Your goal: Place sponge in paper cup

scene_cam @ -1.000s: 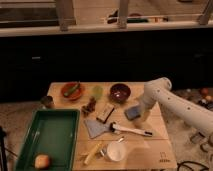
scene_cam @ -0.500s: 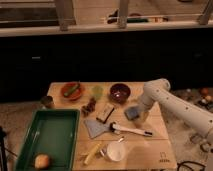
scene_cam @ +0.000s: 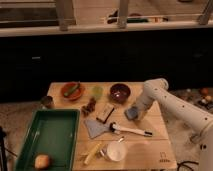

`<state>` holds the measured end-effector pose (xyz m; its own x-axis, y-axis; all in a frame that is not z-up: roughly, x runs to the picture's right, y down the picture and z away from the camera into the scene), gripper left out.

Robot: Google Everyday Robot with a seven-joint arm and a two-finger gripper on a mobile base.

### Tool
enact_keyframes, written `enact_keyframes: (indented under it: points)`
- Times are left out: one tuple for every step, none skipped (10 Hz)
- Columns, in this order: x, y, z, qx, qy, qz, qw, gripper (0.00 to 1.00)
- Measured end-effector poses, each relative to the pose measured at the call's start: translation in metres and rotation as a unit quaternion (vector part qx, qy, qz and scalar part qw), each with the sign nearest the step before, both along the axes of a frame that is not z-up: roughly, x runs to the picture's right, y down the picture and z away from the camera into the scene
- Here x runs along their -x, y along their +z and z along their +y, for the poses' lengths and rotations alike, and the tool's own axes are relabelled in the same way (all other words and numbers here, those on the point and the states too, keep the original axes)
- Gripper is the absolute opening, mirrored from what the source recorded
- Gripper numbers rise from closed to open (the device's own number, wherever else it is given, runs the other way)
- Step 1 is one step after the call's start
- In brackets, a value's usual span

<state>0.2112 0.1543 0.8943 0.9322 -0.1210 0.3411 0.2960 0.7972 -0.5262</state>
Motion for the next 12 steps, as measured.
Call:
enact_keyframes:
  points:
    - [0.0, 0.0, 0.002, 0.004, -0.002, -0.002, 1.0, 0.31]
    - [0.001, -0.001, 0.003, 0.005, -0.002, -0.004, 1.0, 0.21]
    - [0.001, -0.001, 0.003, 0.004, -0.003, -0.005, 1.0, 0.13]
    - [0.001, -0.002, 0.004, 0.004, -0.003, -0.006, 1.0, 0.03]
    - [0.0, -0.004, 0.005, 0.004, -0.003, -0.006, 1.0, 0.0]
    - [-0.001, -0.006, 0.004, 0.003, -0.003, -0.006, 1.0, 0.0]
    - [-0.002, -0.01, 0.002, -0.001, -0.004, -0.006, 1.0, 0.0]
    - [-0.002, -0.017, -0.002, -0.007, -0.004, -0.007, 0.9999, 0.0]
    - [-0.004, -0.024, -0.007, -0.013, -0.004, -0.008, 0.9999, 0.0]
    - [-0.005, -0.029, -0.011, -0.018, -0.004, -0.01, 0.9998, 0.0]
    - [-0.005, -0.037, -0.017, -0.024, -0.006, -0.014, 0.9996, 0.0]
    - [-0.004, -0.042, -0.02, -0.028, -0.008, -0.019, 0.9994, 0.0]
